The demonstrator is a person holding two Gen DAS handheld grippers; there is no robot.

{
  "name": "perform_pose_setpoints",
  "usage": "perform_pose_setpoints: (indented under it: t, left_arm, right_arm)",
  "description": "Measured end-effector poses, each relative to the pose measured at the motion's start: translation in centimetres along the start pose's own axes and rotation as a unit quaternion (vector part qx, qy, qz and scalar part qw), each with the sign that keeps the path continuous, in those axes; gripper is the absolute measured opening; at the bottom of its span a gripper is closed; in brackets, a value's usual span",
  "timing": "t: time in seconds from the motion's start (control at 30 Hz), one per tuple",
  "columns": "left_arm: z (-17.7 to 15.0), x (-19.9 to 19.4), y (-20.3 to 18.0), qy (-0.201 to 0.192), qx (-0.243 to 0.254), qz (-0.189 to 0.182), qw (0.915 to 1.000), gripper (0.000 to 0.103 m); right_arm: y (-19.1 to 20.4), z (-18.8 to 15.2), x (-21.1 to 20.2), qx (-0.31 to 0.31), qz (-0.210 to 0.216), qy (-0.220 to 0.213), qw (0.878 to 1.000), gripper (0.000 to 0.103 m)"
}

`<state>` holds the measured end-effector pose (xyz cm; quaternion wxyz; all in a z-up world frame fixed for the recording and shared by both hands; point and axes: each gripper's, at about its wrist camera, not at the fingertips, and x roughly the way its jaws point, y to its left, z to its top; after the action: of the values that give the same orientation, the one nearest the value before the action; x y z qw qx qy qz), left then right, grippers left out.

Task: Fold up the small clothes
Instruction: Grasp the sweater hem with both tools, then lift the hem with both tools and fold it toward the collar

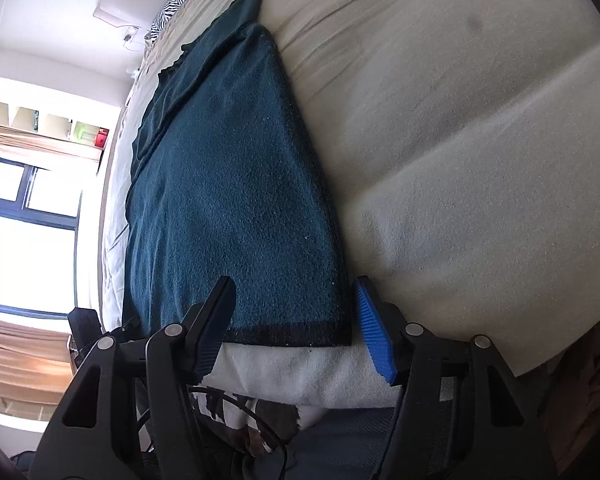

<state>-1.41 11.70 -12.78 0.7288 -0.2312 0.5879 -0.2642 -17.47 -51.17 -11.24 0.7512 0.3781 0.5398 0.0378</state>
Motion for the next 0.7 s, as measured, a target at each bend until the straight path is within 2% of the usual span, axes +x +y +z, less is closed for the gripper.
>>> perform_pose_setpoints:
  t: [0.03,0.1,0.17,0.2,0.23,0.4,0.53,0.7]
  left_arm:
    - [0.0,-0.1,0.1,-0.001,-0.003,-0.003,1.0,0.008]
    - [-0.1,-0.2,0.1,-0.003,-0.001,-0.004,1.0,0.008]
    - [-0.1,-0.4,0.1,-0.005,0.003,-0.004,1.0,0.008]
    - [-0.1,-0.7,0.2,-0.007,0.003,-0.006,1.0,0.007]
    - [-0.1,-0.9,0.3,-0.009,0.004,-0.009,0.9999,0.007]
    - [0.4,-2.4,-0.1,-0.025,-0.004,-0.044,0.9987,0.007]
    - [1.4,-4.4,-0.5,-0.053,-0.012,-0.082,0.9952,0.007]
    - [3.2,-6.7,-1.1,-0.094,-0.029,-0.151,0.9837,0.007]
  right_arm:
    - [-0.1,0.0,0.3,0.001,0.001,0.005,1.0,0.05]
    - [-0.4,0.2,0.6,0.008,0.005,0.01,1.0,0.03]
    - [-0.8,0.1,0.7,0.015,0.013,0.011,1.0,0.022]
    - [-0.9,0.0,0.7,0.015,0.011,0.011,1.0,0.011]
    - [-0.9,-0.1,0.6,0.015,0.01,0.009,1.0,0.008]
    - [-0.3,-0.5,-0.3,0.004,0.024,-0.01,1.0,0.007]
    - [1.3,0.2,-1.5,-0.006,0.06,-0.029,0.998,0.006]
    - [3.6,2.0,-3.1,-0.009,0.114,-0.064,0.991,0.006]
